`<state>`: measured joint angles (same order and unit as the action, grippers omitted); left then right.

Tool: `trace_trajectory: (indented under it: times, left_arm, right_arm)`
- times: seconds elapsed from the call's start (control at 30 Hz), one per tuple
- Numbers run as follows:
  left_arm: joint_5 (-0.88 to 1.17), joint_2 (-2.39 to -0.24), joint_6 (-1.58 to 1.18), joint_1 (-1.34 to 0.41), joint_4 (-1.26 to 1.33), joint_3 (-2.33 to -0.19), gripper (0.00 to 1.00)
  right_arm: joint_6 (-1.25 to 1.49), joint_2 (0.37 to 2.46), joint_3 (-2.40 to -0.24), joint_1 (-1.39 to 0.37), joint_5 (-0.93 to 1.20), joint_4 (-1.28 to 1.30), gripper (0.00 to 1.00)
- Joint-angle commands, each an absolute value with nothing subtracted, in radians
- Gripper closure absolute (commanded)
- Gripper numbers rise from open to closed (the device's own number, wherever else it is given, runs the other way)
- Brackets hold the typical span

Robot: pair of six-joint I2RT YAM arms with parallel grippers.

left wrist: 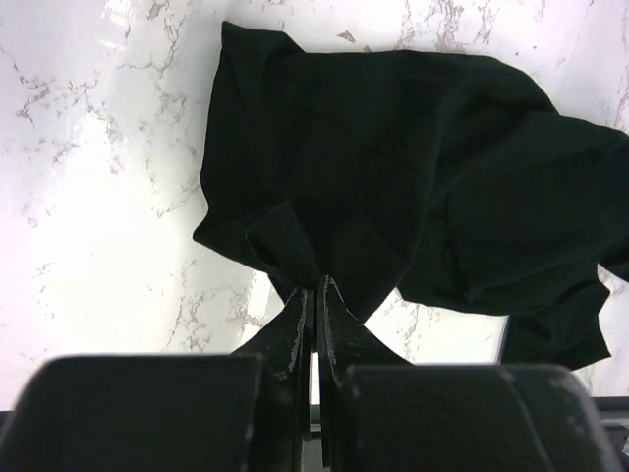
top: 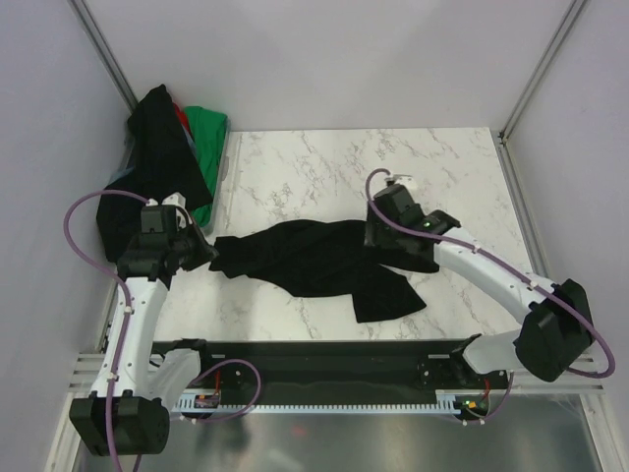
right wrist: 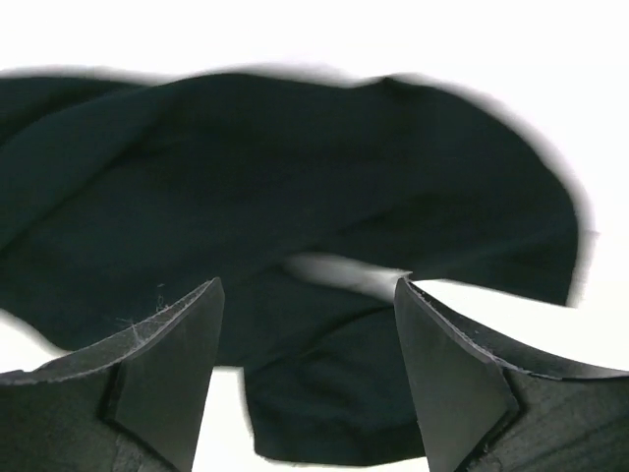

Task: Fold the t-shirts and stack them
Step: Flatten the tshirt out

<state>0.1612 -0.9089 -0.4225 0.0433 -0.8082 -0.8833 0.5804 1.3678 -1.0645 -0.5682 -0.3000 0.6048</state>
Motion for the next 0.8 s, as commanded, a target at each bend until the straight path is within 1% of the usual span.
trace_trajectory:
  times: [0.0,0.1,0.13,0.2,0.3,0.43,0.63,0.77]
  left_arm:
    - [0.163,-0.890,-0.437,0.046,-0.750,-0.885,0.97]
    - [0.170,-0.894,-0.437,0.046,-0.744,-0.876,0.97]
    - [0.176,-0.894,-0.437,0.046,-0.742,-0.877,0.97]
    - [0.173,-0.894,-0.436,0.046,-0.742,-0.874,0.97]
    - [0.175,-0.885,-0.437,0.046,-0.741,-0.870,0.97]
    - [0.170,-0.881,-0.440,0.046,-0.736,-0.868,0.97]
    - [0.173,-0.879,-0.440,0.046,-0.733,-0.867,0.97]
    - [0.176,-0.882,-0.439,0.048,-0.730,-0.867,0.97]
  right_arm:
    - [0.621,1.411,-1.094,-0.749,-0.342,0.652,0.22]
    - [0.624,1.489,-1.127,-0.889,-0.331,0.584,0.24]
    - [0.624,1.561,-1.149,-0.916,-0.334,0.584,0.25]
    - [0.623,1.627,-1.210,-0.981,-0.342,0.584,0.25]
    - [0.620,1.736,-1.287,-1.028,-0.353,0.584,0.25]
    - [0.617,1.850,-1.356,-1.045,-0.351,0.586,0.27]
    - [0.620,1.904,-1.347,-1.058,-0.364,0.566,0.27]
    - [0.620,1.928,-1.341,-1.058,-0.374,0.554,0.30]
